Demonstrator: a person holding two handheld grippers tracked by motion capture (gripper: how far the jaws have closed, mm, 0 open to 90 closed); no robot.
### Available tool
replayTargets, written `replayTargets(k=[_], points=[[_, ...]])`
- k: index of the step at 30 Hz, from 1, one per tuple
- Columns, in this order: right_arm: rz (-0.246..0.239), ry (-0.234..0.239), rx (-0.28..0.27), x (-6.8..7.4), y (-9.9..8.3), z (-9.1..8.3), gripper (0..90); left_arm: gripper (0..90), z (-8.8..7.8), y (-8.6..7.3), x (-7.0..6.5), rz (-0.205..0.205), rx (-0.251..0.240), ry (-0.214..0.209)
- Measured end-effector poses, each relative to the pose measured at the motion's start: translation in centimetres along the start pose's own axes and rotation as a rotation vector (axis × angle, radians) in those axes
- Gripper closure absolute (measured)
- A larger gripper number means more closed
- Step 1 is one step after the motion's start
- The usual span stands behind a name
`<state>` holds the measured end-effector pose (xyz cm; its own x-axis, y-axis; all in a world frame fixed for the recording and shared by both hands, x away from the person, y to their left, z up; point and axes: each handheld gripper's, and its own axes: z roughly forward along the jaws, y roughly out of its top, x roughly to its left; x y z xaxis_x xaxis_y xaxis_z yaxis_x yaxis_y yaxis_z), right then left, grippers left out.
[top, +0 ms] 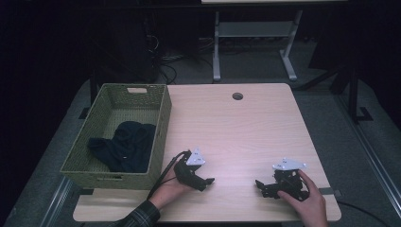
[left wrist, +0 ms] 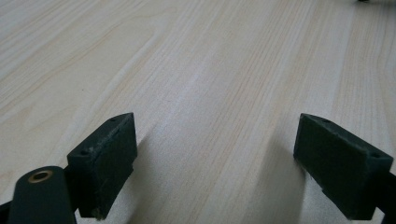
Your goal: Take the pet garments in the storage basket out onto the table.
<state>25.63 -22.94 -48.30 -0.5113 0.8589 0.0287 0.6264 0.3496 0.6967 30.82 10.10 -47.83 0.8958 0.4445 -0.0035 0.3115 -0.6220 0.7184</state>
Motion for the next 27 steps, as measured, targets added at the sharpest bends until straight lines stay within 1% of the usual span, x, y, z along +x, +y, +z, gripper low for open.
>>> replayTargets(k=[10, 14, 16, 19, 23, 27], points=[[0.002, 0.000, 0.000, 0.0, 0.0, 0.0, 0.0, 13.0, 0.0, 0.1, 0.1, 0.002, 0.003, -0.005], [-0.002, 0.001, 0.000, 0.0, 0.0, 0.0, 0.0, 13.2, -0.1, 0.1, 0.2, -0.008, 0.012, 0.001], [-0.002, 0.002, 0.000, 0.0, 0.0, 0.0, 0.0, 13.4, -0.2, 0.1, 0.3, -0.016, 0.015, -0.004], [-0.002, 0.002, 0.001, 0.0, 0.0, 0.0, 0.0, 13.4, -0.2, 0.4, 0.4, -0.014, 0.039, 0.002], [-0.002, 0.002, 0.000, 0.0, 0.0, 0.0, 0.0, 13.4, -0.5, 0.7, 0.6, -0.026, 0.049, 0.001], [-0.003, 0.002, 0.000, 0.0, 0.0, 0.0, 0.0, 13.5, -1.0, 1.1, 0.9, -0.024, 0.048, 0.006]])
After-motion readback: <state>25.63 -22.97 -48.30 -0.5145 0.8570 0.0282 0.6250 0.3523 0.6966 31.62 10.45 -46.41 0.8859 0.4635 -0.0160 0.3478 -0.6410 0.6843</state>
